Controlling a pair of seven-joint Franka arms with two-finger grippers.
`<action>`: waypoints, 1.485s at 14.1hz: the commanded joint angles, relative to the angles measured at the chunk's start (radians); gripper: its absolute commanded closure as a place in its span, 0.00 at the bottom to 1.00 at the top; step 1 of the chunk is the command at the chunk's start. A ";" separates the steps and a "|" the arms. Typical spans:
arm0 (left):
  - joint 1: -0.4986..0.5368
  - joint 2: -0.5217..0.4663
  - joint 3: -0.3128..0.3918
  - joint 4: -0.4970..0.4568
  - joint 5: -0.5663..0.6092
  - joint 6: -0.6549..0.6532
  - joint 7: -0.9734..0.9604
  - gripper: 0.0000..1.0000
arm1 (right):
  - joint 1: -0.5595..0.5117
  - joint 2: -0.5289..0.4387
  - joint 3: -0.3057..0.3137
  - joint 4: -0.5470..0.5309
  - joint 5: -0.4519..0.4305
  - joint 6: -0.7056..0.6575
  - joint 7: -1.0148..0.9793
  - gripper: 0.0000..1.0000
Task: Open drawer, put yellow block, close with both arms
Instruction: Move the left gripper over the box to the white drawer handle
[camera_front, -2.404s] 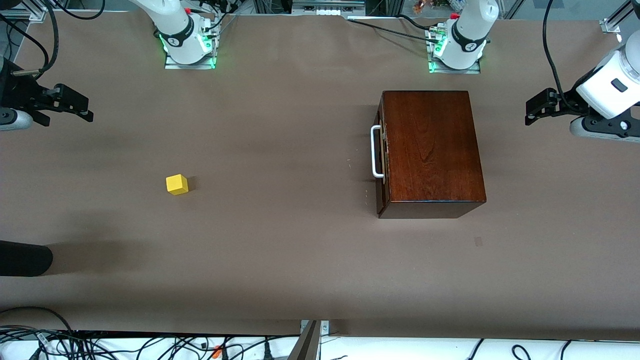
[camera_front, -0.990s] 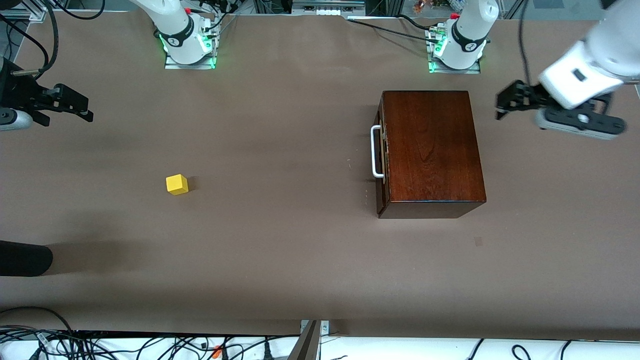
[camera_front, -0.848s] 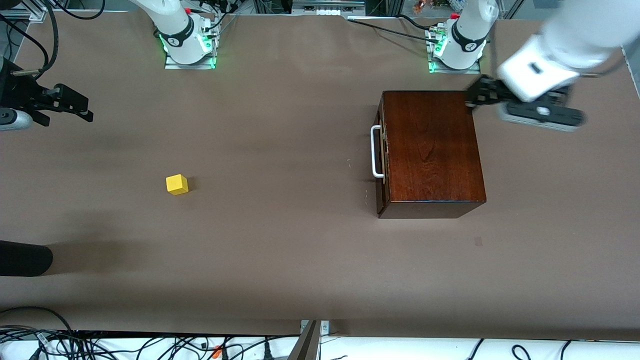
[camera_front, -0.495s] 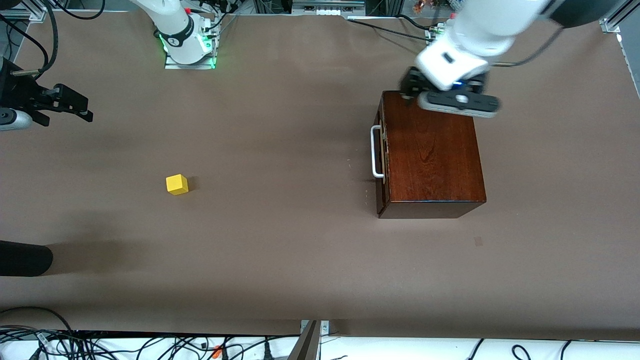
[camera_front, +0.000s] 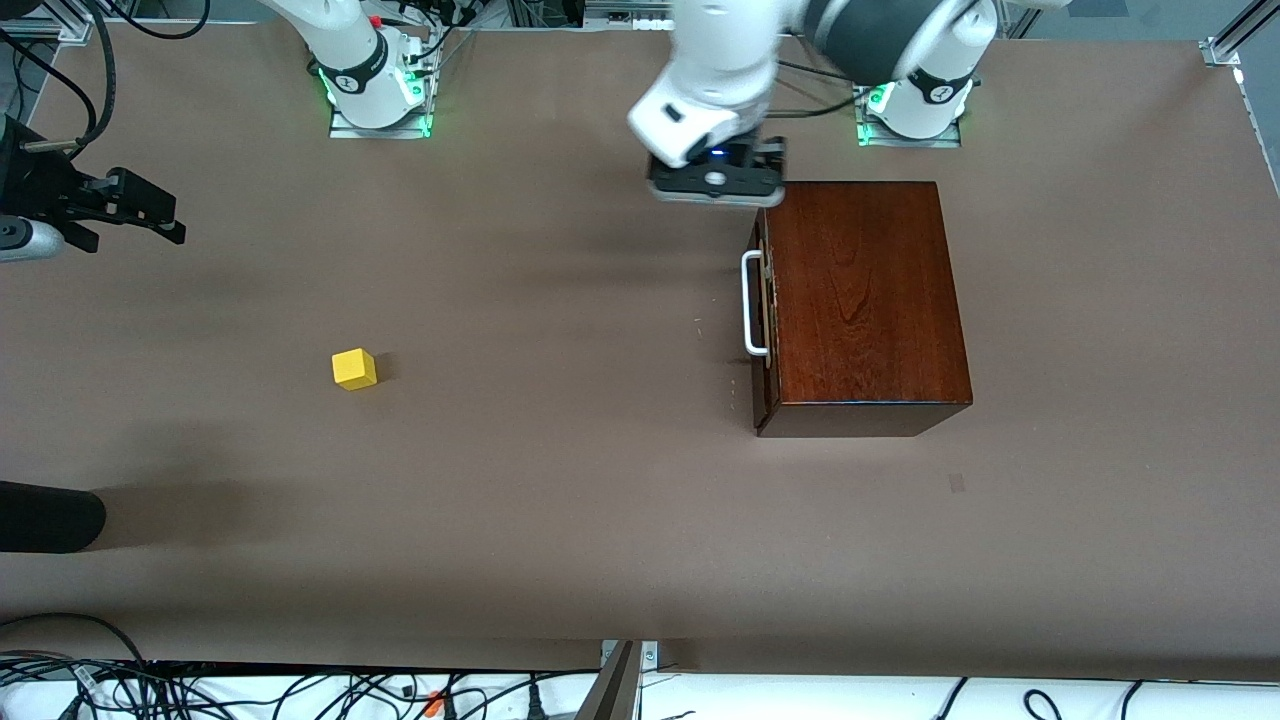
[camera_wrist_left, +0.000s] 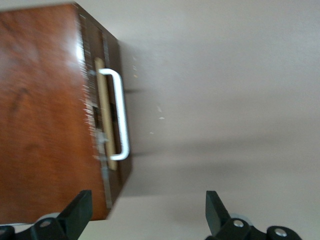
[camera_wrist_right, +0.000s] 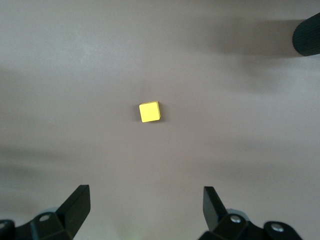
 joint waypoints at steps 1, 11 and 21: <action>-0.029 0.080 0.009 0.043 0.026 0.013 -0.082 0.00 | -0.006 0.009 0.000 0.024 0.018 -0.020 0.002 0.00; -0.017 0.222 0.017 -0.032 0.236 0.117 -0.090 0.00 | -0.006 0.009 0.000 0.024 0.018 -0.019 0.002 0.00; 0.015 0.242 0.023 -0.169 0.345 0.223 -0.061 0.00 | -0.006 0.009 0.000 0.024 0.018 -0.019 0.000 0.00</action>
